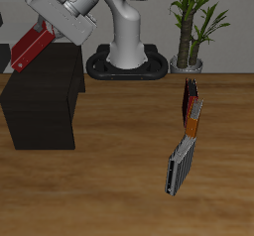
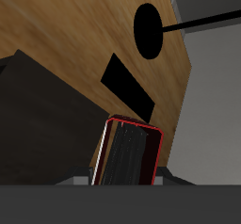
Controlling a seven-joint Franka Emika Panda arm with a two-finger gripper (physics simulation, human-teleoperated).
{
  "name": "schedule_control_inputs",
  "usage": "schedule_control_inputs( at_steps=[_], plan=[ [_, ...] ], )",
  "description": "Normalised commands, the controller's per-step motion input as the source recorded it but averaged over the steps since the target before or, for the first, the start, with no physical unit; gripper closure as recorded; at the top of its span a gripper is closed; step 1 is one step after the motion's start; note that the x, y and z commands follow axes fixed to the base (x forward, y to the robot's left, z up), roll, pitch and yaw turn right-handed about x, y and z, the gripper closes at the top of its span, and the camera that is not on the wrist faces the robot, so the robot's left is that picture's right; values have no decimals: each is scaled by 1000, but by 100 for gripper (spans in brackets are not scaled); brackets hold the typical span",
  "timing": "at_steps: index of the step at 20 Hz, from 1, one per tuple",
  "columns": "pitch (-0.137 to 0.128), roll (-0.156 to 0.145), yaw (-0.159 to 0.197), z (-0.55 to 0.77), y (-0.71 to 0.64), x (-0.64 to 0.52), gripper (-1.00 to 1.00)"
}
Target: Place the right red book flat on top of the shelf
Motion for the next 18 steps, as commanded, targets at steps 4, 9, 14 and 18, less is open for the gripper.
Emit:
schedule_control_inputs(
  at_steps=[4, 9, 14, 18],
  plan=[
    [66, -27, 5, -409, -26, 163, 100],
    [101, 23, 1, -440, 48, 168, 100],
    [161, 124, -68, -301, 153, 162, -100],
    [116, 82, -66, -251, 372, 147, -100]
  ],
)
